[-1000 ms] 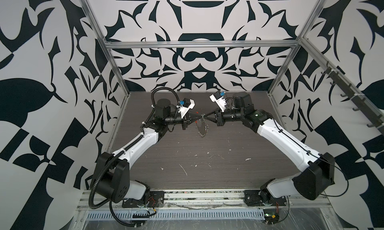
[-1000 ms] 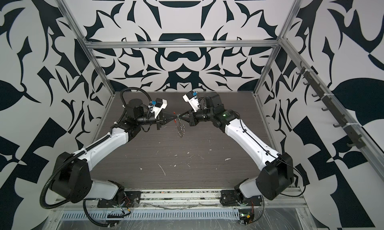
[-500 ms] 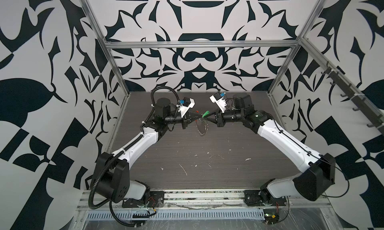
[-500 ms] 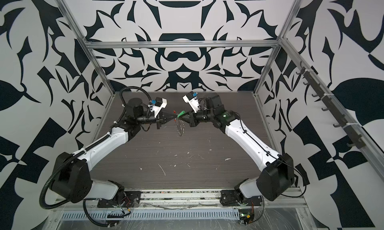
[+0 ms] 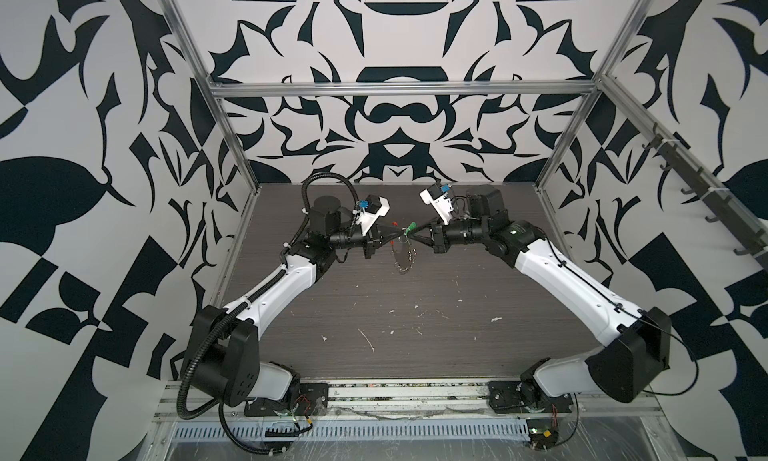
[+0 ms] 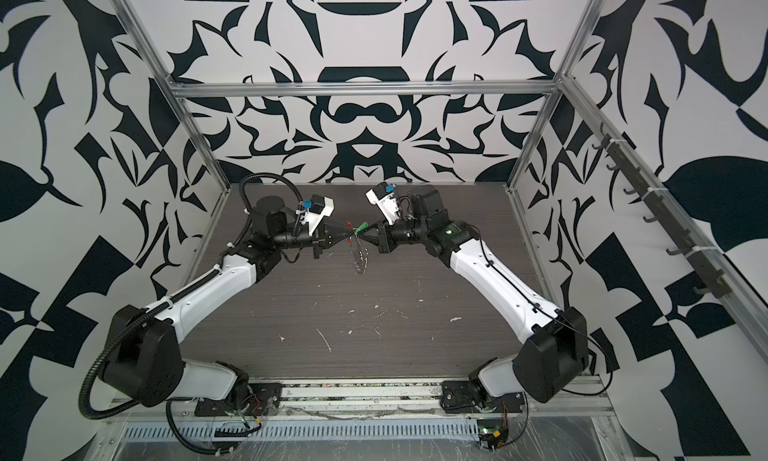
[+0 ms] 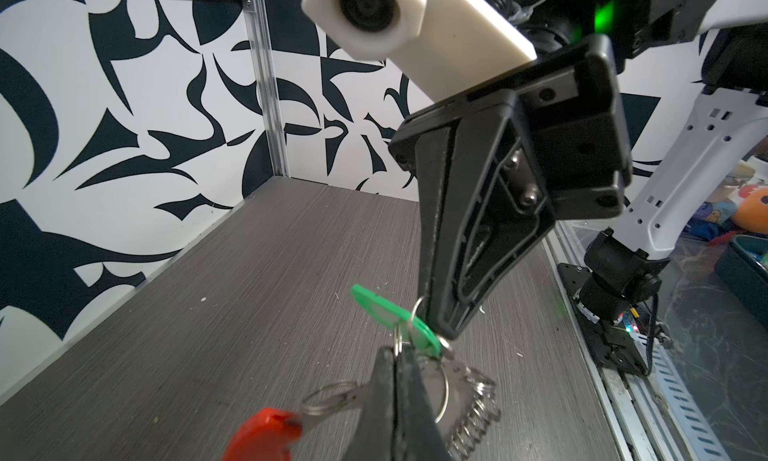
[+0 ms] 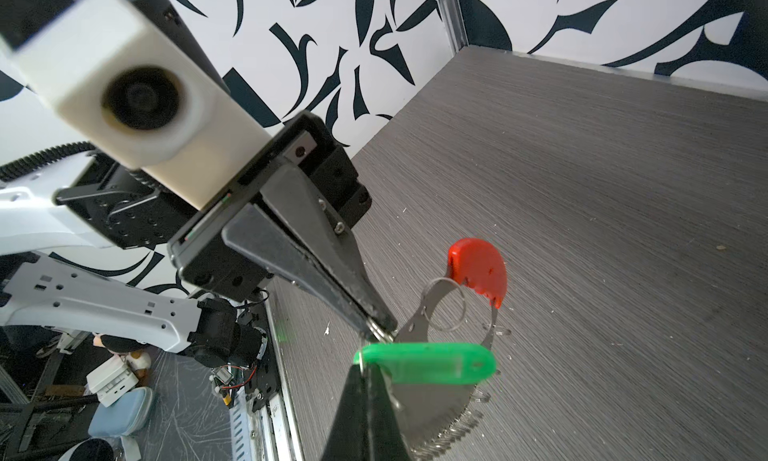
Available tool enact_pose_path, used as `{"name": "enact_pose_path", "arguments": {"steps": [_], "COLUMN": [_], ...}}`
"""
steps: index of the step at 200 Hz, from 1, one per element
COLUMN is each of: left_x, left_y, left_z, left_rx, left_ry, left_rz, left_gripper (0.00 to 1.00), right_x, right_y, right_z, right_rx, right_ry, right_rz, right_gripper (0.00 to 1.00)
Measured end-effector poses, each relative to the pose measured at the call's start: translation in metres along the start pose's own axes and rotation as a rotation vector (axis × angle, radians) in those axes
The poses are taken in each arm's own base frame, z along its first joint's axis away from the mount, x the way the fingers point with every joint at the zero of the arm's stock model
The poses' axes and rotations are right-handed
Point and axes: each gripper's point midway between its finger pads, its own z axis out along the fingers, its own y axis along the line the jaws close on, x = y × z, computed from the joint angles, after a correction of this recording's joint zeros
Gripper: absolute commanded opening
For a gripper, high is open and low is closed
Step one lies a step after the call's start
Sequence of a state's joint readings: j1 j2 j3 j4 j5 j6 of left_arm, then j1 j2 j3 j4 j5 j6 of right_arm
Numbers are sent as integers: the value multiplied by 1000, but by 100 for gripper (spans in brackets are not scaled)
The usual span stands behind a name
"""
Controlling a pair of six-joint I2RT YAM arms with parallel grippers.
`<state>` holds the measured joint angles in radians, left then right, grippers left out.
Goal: Put the keys on the keyring
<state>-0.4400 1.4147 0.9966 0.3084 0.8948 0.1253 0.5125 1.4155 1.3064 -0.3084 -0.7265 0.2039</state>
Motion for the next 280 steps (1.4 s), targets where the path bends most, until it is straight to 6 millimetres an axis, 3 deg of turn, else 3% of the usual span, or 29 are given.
{"name": "enact_pose_path", "arguments": {"steps": [36,85,153,280], "left_x": [5,2,-6,-14], "left_y": [9,24,9,-2], "left_z": [-3,-14,-14,-13], "left_rx": [-60,-107,-17,41], "left_ry": [28,45,42,38], "left_rz": [43,73,99,98], "left_gripper": [0,0,0,0], "right_x": [-3,-5,11,-2], "right_y": [-5,-3,-26,7], "right_z": [-3,-25,-10,-2], "right_rx": [40,141,197,105], "right_ry": [-17,-45,60,55], "right_rz": [-10,-70,-70,-142], "right_gripper": [0,0,0,0]}}
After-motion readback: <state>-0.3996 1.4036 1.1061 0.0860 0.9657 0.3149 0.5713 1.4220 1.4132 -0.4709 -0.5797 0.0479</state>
